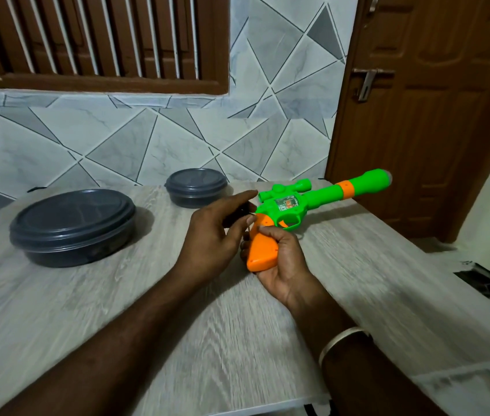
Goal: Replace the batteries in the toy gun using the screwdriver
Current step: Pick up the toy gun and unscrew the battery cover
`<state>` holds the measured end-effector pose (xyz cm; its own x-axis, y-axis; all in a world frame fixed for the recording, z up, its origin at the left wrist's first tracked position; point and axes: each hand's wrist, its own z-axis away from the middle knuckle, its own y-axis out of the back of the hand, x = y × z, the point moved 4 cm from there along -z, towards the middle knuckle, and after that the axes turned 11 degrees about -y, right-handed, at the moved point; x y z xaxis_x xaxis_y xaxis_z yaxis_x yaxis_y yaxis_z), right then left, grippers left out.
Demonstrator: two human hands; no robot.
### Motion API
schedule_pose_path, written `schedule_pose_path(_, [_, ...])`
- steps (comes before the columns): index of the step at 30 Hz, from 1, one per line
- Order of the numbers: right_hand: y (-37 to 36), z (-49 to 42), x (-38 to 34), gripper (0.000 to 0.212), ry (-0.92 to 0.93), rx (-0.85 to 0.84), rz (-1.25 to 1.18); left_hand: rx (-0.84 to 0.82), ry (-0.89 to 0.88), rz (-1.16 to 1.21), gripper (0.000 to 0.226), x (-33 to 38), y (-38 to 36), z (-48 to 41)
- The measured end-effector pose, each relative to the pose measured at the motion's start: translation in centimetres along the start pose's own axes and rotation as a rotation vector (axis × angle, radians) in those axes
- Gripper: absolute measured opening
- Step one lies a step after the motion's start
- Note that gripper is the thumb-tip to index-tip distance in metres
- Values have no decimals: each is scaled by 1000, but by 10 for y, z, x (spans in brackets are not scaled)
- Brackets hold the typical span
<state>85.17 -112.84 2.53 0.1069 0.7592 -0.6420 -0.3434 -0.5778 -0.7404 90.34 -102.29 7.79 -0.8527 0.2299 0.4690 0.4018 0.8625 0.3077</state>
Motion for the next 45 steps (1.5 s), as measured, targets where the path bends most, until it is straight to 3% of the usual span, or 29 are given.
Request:
schedule_pose_path(5, [0,0,0,19,-7,5,14,82,1,-57,35,1,0,-2])
schedule_pose_path(20, [2,-3,1,22,0,8,23,14,11,11,40,-2,3,-3])
schedule_pose_path(26, [1,-4,2,23,1,6,16,86,-3,-57,38,-5,5,-3])
schedule_pose_path(31, [1,-3,2,23,-4,12,9,37,55,76,41,-5,6,-2])
schedule_pose_path(35, [2,-4,1,22,4,5,6,64,-7,-57,38,0,5,-5])
schedule_pose_path(39, [-1,-3,1,20,7,-19,8,-43,9,36,43,2,3,-4])
schedule_pose_path(45, [0,-2,0,19,3,-8,40,25,-12,-49,47,5,0,-3])
